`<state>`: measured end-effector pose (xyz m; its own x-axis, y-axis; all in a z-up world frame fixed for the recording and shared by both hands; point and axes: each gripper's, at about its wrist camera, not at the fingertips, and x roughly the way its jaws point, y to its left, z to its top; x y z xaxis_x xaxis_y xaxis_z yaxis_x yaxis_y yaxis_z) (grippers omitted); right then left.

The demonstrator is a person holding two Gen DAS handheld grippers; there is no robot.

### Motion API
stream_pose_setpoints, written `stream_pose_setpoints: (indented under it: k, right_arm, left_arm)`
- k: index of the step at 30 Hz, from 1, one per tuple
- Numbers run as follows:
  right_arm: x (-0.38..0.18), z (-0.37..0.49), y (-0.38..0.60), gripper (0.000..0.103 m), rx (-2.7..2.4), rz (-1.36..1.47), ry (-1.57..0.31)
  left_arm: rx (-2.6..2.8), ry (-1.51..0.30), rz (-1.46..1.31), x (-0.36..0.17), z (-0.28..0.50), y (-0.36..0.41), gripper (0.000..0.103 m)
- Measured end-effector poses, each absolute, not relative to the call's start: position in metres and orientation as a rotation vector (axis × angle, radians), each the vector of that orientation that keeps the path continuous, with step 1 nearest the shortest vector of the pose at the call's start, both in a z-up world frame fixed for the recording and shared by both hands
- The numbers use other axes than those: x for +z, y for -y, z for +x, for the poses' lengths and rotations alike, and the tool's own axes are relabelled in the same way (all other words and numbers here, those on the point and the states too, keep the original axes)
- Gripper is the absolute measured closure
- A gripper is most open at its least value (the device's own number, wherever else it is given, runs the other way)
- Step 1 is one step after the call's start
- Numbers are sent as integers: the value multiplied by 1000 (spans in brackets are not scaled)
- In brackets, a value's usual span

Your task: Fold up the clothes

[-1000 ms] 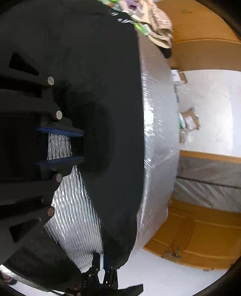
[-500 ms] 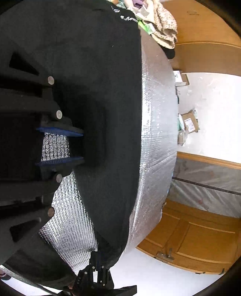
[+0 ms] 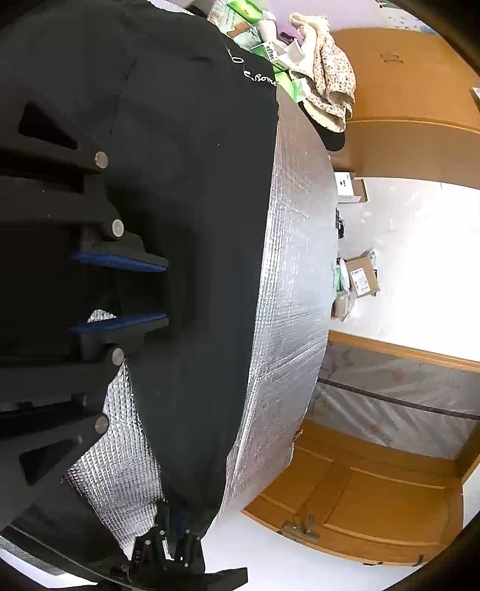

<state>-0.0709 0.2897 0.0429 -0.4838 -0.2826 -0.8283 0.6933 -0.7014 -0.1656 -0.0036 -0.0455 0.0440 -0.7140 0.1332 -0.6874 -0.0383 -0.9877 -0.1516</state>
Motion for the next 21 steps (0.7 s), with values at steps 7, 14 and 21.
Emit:
stream_pose_setpoints:
  k: [7,14,21]
  right_arm:
    - [70,-37,-309,98,-2100,1061,-712]
    - [60,-23,-325,99,-2008,1152,-726]
    - [76,-25,-345,89,-2129,1095,-528]
  left_arm:
    - [2799,218,-1186,36,-8,52,79]
    - [2804,238,-1207,31,-9,59,79]
    - [2789,210,-1237,29,-10,56,79]
